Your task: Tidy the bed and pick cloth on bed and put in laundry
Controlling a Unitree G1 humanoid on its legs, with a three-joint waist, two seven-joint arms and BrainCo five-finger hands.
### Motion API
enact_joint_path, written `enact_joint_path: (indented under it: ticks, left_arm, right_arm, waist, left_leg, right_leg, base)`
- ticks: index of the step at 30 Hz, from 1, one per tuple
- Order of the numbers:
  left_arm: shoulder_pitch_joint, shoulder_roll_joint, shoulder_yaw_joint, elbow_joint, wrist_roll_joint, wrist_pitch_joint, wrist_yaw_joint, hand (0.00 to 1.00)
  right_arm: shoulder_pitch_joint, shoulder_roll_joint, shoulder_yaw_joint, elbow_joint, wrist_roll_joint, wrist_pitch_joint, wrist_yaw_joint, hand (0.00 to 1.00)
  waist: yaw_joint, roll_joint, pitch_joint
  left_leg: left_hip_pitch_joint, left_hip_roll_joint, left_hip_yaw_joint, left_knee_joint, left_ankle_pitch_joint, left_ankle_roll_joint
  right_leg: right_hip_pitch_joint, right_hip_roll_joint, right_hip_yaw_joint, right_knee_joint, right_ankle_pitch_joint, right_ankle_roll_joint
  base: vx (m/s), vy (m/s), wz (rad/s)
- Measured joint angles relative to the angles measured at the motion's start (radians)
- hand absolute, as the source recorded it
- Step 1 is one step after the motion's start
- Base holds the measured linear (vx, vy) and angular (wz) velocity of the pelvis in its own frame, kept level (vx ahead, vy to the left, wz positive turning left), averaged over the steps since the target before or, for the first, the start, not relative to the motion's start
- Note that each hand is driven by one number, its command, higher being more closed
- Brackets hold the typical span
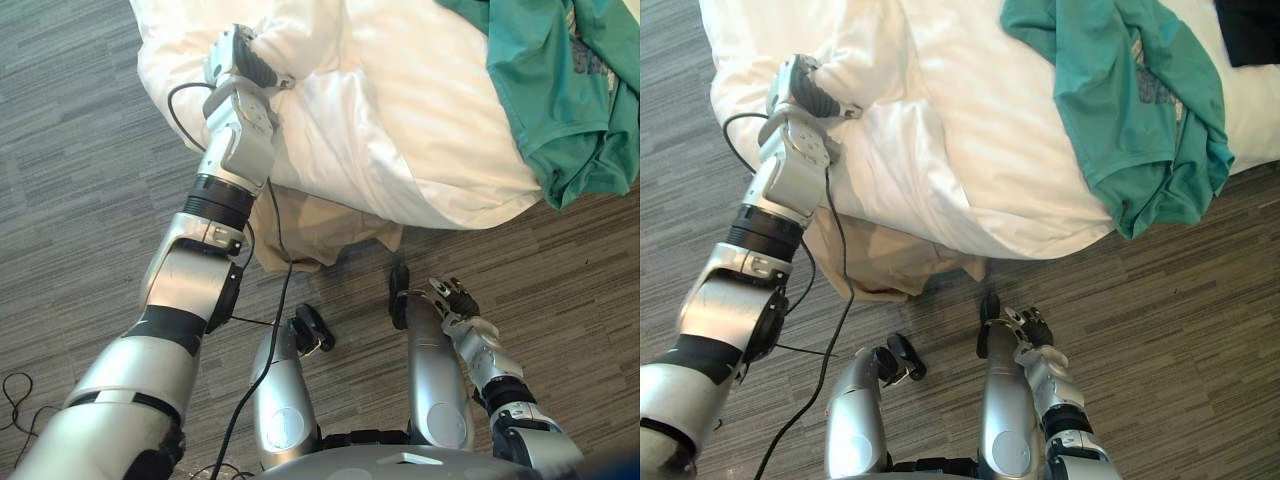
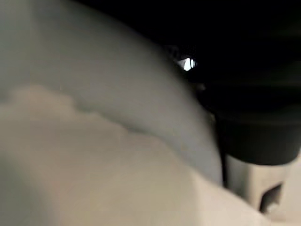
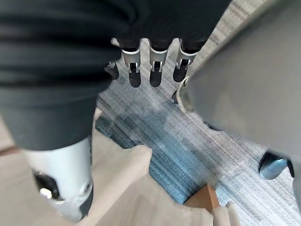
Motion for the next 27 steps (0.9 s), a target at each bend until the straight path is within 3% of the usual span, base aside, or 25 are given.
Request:
enact_joint_path:
  ticks: [6, 13, 14, 18, 23, 24, 27]
  left_arm:
    - [0.028, 0.002, -0.001, 0.032, -0.068, -0.03, -0.016, 1.0]
    - [0.204, 0.003, -0.006, -0.013, -0.157, -0.161, -0.075, 1.0]
    - [0.253, 0.003, -0.008, -0.036, -0.158, -0.197, -0.087, 1.0]
    - [0.476, 0.03, -0.03, -0.163, -0.186, -0.304, -0.143, 1.0]
    - [0.775, 0.094, -0.03, -0.296, -0.186, -0.389, -0.212, 1.0]
    - [0.843, 0.096, -0.013, -0.333, -0.186, -0.412, -0.218, 0.0]
    - [0.971, 0.095, 0.014, -0.384, -0.192, -0.468, -0.235, 0.0]
  right_arm:
    - [0.006, -0.008, 0.003, -0.016, -0.01, 0.0, -0.012, 0.0]
    - [0.096, -0.021, 0.028, -0.028, -0.048, -0.01, -0.012, 0.0]
    - [0.123, -0.021, 0.032, -0.028, -0.052, -0.011, -0.012, 0.0]
    - [0.225, -0.023, 0.041, -0.027, -0.053, -0.021, -0.012, 0.0]
    - [0.334, -0.015, 0.044, -0.026, -0.056, -0.016, -0.008, 0.0]
    - [0.351, -0.01, 0.035, -0.021, -0.057, -0.008, -0.007, 0.0]
    - [0.369, -0.007, 0.005, 0.024, -0.069, 0.002, 0.006, 0.0]
  waist:
    - [-0.016, 0.0, 0.0]
    - [-0.013, 0.01, -0.006]
    - [-0.011, 0.012, -0.01]
    - [0.028, 0.016, -0.067]
    - [0.075, 0.015, -0.181]
    - [0.083, 0.015, -0.205]
    - [0.089, 0.016, -0.245]
  left_leg:
    - [0.035, -0.029, 0.003, -0.028, 0.008, 0.011]
    - [0.159, -0.089, -0.013, -0.109, 0.029, 0.016]
    - [0.181, -0.098, -0.026, -0.124, 0.035, 0.014]
    - [0.252, -0.118, -0.055, -0.185, 0.055, 0.0]
    - [0.333, -0.135, -0.087, -0.309, 0.105, -0.028]
    - [0.349, -0.142, -0.099, -0.34, 0.119, -0.033]
    - [0.399, -0.156, -0.118, -0.413, 0.151, -0.042]
  right_leg:
    - [0.027, -0.021, 0.002, 0.001, 0.0, 0.0]
    - [0.15, -0.069, -0.02, -0.009, -0.021, 0.011]
    - [0.178, -0.078, -0.033, -0.014, -0.029, 0.015]
    - [0.27, -0.095, -0.082, -0.032, -0.055, 0.016]
    - [0.378, -0.092, -0.154, -0.111, -0.063, 0.013]
    - [0.401, -0.091, -0.171, -0.13, -0.063, 0.013]
    - [0.46, -0.086, -0.206, -0.183, -0.06, 0.017]
  base:
    - [0.02, 0.001, 0.05]
    - [0.01, -0.001, 0.16]
    - [0.03, -0.021, 0.31]
    - [0.07, -0.049, 0.28]
    - [0.12, -0.074, 0.31]
    - [0.12, -0.06, 0.29]
    - [0.13, -0.037, 0.28]
